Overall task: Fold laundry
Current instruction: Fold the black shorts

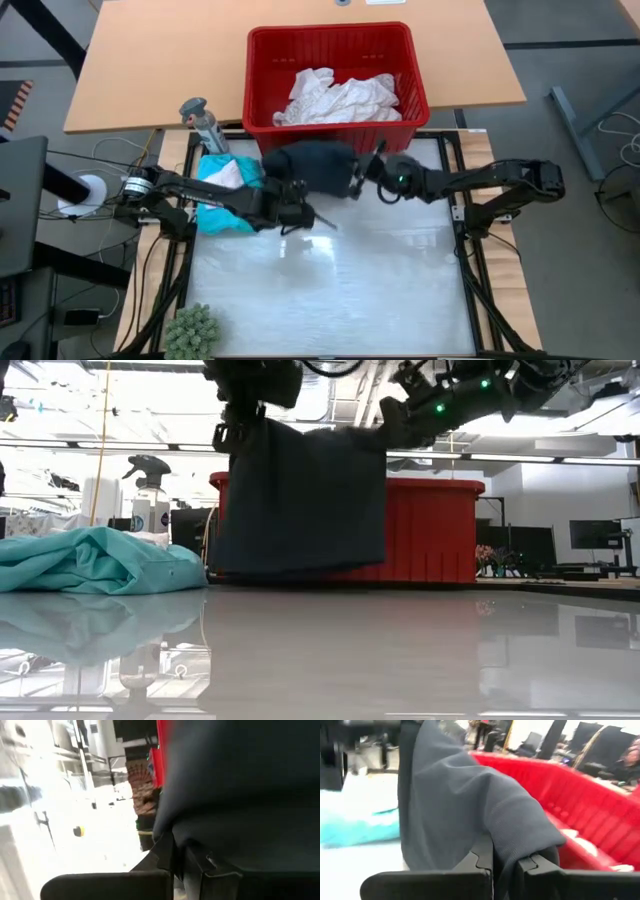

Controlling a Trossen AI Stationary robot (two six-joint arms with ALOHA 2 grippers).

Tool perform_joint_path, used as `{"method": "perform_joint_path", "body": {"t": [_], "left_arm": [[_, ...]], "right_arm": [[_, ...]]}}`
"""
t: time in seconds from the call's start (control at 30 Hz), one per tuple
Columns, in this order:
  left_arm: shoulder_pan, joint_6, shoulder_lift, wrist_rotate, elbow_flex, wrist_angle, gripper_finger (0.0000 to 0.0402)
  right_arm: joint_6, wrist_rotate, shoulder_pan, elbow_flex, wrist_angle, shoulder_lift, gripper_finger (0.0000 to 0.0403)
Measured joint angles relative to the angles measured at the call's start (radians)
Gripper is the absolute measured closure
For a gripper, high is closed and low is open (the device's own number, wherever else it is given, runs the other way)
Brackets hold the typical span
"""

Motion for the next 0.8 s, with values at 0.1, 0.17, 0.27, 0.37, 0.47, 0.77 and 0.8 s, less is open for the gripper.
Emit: {"method": "perform_joint_path", "body": {"t": [0.1, 0.17, 0.27, 0.37, 0.47, 0.77, 0.8], "left_arm": [[-0.056, -0.204, 0.072, -0.047, -0.022, -0.084, 0.0401], [-0.096, -0.295, 0.13, -0.052, -0.062, -0.086, 0.0401], [-0.169, -0.363, 0.231, -0.045, -0.112, -0.071, 0.0401], [-0.247, -0.334, 0.33, -0.056, -0.127, -0.071, 0.0401], [-0.325, -0.386, 0.391, -0.057, -0.107, -0.069, 0.0401], [-0.441, -0.491, 0.399, 0.02, 0.016, -0.069, 0.0402], [-0.446, -0.521, 0.39, 0.039, 0.018, -0.071, 0.0402]], "right_arm": [[-0.004, 0.003, 0.062, -0.076, 0.056, 0.044, 0.0361], [0.015, 0.029, 0.109, -0.134, 0.126, 0.074, 0.0361], [0.076, 0.09, 0.189, -0.187, 0.215, 0.111, 0.0361], [0.114, 0.146, 0.273, -0.193, 0.184, 0.111, 0.0361], [0.138, 0.225, 0.361, -0.193, 0.17, 0.11, 0.0361], [0.237, 0.279, 0.502, -0.179, 0.11, 0.107, 0.0361], [0.257, 0.278, 0.504, -0.179, 0.081, 0.107, 0.0361]]}}
